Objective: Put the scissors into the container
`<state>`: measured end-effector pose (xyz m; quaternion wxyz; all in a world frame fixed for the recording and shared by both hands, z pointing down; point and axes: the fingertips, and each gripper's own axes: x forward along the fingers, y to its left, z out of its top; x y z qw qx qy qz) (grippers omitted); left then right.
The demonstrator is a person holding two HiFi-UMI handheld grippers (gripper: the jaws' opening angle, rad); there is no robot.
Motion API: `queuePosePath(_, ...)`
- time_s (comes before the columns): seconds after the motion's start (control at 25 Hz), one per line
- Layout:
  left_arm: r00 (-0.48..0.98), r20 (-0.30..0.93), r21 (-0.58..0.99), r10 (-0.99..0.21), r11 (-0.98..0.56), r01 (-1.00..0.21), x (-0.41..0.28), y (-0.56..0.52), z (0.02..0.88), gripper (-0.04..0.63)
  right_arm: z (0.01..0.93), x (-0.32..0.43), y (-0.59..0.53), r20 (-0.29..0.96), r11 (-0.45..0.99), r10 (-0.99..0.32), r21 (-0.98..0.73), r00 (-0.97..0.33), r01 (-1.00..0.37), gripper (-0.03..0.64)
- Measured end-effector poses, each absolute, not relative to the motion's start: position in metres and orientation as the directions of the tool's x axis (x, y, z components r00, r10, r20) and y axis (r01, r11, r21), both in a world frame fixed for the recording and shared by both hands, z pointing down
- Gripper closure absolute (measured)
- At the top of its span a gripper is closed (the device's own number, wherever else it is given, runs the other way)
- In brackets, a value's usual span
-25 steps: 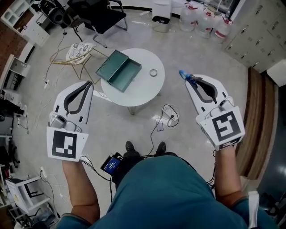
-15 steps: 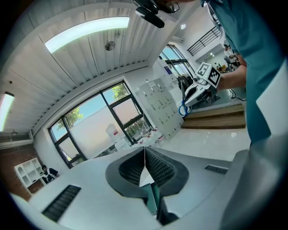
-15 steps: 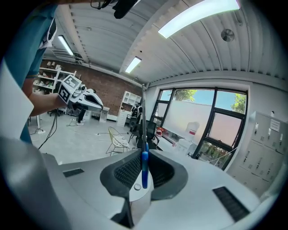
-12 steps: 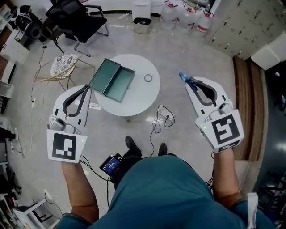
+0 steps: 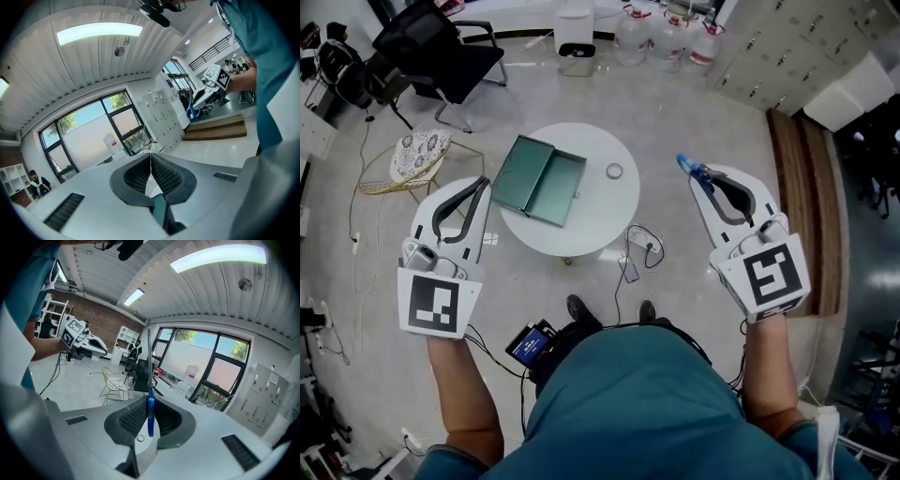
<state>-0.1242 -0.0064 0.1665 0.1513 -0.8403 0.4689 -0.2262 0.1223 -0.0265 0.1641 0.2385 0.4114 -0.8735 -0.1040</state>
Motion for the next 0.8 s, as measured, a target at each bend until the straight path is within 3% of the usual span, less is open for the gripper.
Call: queuePosePath(0.8,0.488,0.199,-0.436,-0.850,-0.523,-0.733,-0.202,-0.037,0.176,0.574,0.158,0.034,-0.054,0.372,0.640,-0.768,0.425,-0.521,-0.640,0.554)
